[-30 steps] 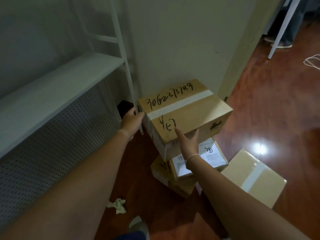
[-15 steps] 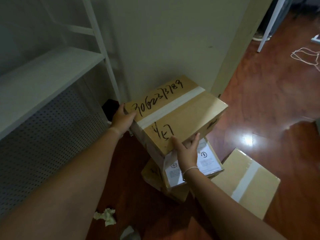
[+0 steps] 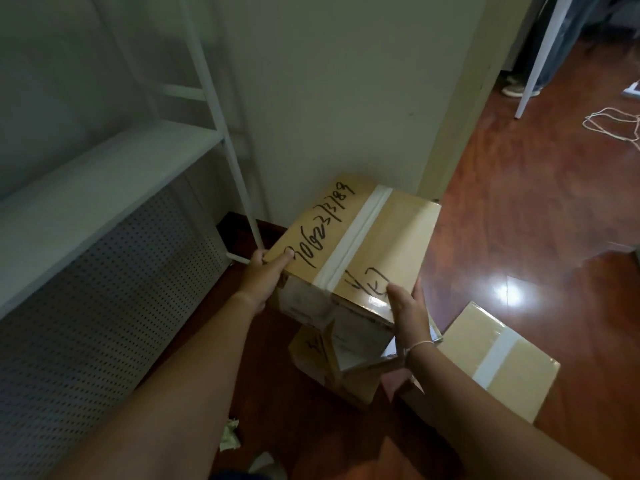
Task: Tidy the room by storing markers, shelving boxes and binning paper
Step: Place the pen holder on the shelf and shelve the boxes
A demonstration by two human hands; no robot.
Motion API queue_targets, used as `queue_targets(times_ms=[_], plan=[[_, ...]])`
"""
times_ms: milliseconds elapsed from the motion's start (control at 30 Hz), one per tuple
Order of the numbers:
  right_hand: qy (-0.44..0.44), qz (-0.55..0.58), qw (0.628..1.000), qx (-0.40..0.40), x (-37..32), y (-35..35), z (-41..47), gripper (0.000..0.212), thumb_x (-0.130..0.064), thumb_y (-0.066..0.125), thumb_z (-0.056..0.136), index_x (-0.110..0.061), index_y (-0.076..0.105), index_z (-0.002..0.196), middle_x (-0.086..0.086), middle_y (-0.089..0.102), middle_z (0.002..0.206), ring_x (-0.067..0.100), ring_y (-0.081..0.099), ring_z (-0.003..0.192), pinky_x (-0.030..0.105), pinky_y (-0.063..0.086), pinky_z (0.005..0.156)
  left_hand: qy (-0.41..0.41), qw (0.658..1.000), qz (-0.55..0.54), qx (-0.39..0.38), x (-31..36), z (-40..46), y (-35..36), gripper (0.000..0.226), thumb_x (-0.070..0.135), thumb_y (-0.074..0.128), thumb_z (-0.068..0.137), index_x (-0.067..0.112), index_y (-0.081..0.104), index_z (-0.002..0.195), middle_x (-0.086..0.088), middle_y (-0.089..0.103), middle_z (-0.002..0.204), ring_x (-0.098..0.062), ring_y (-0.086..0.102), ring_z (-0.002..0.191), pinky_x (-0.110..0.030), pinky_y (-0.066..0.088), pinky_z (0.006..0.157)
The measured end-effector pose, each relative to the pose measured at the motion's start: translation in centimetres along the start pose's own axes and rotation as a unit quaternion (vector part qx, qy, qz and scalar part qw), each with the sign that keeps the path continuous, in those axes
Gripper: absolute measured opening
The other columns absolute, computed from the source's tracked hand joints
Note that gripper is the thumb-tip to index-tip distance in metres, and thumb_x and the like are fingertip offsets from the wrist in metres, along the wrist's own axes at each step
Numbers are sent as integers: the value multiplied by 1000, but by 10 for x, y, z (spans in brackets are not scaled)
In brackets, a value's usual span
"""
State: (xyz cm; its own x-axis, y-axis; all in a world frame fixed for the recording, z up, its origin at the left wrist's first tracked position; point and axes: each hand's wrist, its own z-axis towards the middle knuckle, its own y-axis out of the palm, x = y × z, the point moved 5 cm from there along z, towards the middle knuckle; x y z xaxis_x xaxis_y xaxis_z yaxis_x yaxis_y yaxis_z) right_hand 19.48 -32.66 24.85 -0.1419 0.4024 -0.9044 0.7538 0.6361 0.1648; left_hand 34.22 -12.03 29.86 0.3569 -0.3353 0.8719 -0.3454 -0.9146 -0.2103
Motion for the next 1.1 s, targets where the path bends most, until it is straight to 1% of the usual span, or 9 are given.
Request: queue_targets(times_ms=[133,200,300,433,533,733,833,900,1100], plan=[[22,46,997,-55,-23,-4,-15,103,-38,67,55,-26,23,147,10,34,151,27,48,127,39,41,101,22,999,-22,7,24,-35,-7,52,44,61,86,17,42,127,-6,58,116,-19,58,100,-36,51,81],[29,41,996,-79,-39,-3,-28,98,-38,65,57,-27,25,146,9,42,146,24,53,117,31,46,77,41,999,-22,22,40,-55,-15,50,43,61,87,16,42,125,-5,58,111,-14,58,92,-30,48,68],[13,47,992,-120,-71,2,-52,68,-26,54,81,-24,28,144,13,57,127,20,59,85,24,45,51,71,996,-28,45,68,-94,-31,48,45,62,84,16,45,118,-6,61,108,-17,60,91,-31,49,70],[-42,52,981,-182,-129,6,-99,48,-19,49,84,-21,43,132,15,63,103,21,58,70,29,44,57,131,989,-39,63,111,-165,-49,41,41,60,87,17,43,116,-1,60,96,-11,57,83,-27,42,63],[-89,85,964,-235,-176,7,-138,38,-9,44,88,-14,44,126,14,63,95,22,61,68,27,52,49,168,983,-48,58,140,-216,-63,43,37,58,85,8,57,117,-8,67,96,-18,62,81,-29,45,65],[-148,111,924,-334,-253,10,-227,38,-7,45,85,-17,51,121,22,60,112,37,59,89,40,55,67,196,977,-77,43,171,-313,-92,22,36,51,90,20,66,92,0,68,76,-13,61,66,-26,43,56],[-171,98,912,-360,-275,15,-270,51,-13,49,75,-17,49,125,28,54,119,41,52,97,46,48,75,217,970,-103,32,177,-353,-109,24,35,48,92,18,65,96,-3,70,76,-14,65,62,-24,51,57],[-183,97,902,-380,-282,21,-296,42,-13,49,75,-20,53,116,27,55,117,42,53,96,49,47,78,225,966,-125,30,177,-376,-123,24,31,48,93,16,65,98,-2,72,73,-15,67,61,-27,52,62],[-199,84,863,-456,-290,61,-365,33,-7,38,90,-28,55,109,22,60,109,34,60,84,46,51,73,256,952,-141,94,168,-444,-185,33,30,51,91,10,61,115,-7,73,85,-18,68,69,-29,52,65]])
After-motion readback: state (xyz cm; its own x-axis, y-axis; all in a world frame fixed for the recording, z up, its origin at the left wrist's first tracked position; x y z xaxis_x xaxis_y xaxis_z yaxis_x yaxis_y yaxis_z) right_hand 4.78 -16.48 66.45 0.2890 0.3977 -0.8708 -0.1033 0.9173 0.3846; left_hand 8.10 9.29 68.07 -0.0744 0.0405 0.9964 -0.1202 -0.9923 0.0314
